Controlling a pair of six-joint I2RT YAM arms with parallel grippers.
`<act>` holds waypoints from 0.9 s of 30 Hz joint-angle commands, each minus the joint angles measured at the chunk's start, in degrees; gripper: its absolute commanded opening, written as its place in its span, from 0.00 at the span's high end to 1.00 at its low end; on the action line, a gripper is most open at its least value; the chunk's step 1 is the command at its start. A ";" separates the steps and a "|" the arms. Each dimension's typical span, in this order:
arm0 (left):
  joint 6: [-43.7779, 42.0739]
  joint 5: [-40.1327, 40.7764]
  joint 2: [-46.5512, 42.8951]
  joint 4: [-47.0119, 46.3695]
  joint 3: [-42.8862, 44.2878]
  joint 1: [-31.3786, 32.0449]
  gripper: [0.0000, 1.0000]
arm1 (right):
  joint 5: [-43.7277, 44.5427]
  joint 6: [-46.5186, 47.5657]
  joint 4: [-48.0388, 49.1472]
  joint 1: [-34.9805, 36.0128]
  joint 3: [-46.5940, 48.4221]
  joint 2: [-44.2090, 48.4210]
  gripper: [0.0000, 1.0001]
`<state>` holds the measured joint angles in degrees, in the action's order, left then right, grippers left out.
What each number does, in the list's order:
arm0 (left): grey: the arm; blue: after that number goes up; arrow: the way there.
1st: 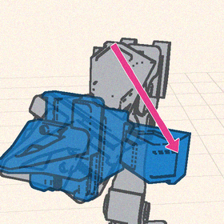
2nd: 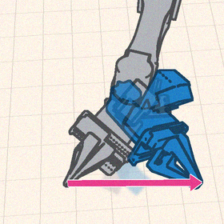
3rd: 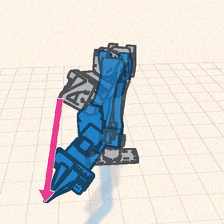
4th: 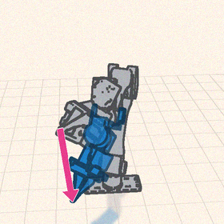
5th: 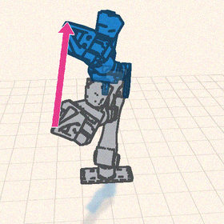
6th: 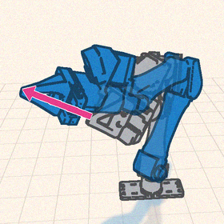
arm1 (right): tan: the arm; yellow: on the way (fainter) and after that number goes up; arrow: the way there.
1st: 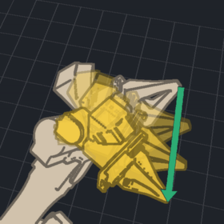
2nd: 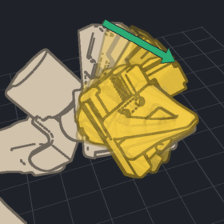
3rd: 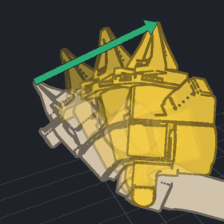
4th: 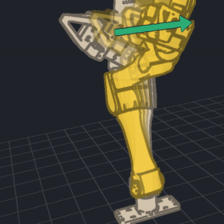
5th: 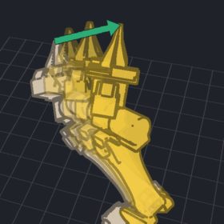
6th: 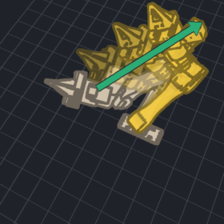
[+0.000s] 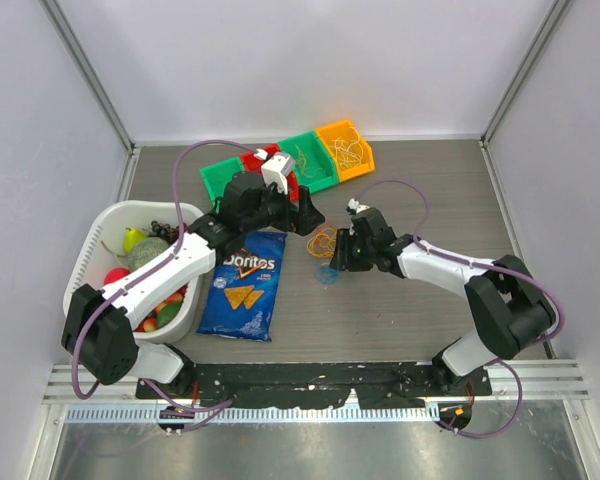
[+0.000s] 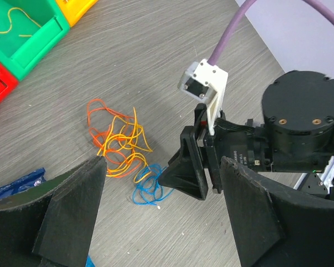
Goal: Untangle the cables
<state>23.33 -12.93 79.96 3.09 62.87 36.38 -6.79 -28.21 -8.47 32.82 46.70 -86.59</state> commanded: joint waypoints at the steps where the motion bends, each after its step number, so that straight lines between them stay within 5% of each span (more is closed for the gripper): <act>1: -1.36 0.89 -1.48 -0.37 1.73 0.45 0.13 | 5.20 2.89 0.38 1.28 0.85 -2.36 0.54; 8: -1.18 0.71 -1.48 -0.10 2.08 0.71 0.13 | 5.03 1.32 1.08 4.27 -1.87 -2.18 0.46; 14: -1.27 0.71 -1.13 -0.10 2.08 0.71 0.13 | 4.33 -0.88 0.65 4.80 -3.28 -0.61 0.66; 16: -1.45 0.97 -0.95 0.07 2.08 0.88 0.13 | 4.24 -0.97 -0.40 4.80 -3.54 0.88 0.89; 18: -1.62 1.24 -0.69 0.42 2.17 0.97 0.13 | 4.59 -1.06 -4.25 4.71 -2.93 3.16 0.99; 27: -1.18 -1.83 -1.30 -1.85 1.29 0.97 0.18 | 9.33 -0.18 -13.85 4.80 5.24 21.17 0.99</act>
<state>22.48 -12.45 79.96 4.10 62.87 37.15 -0.99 -28.77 -19.55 37.43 45.60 -73.32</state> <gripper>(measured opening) 0.836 0.024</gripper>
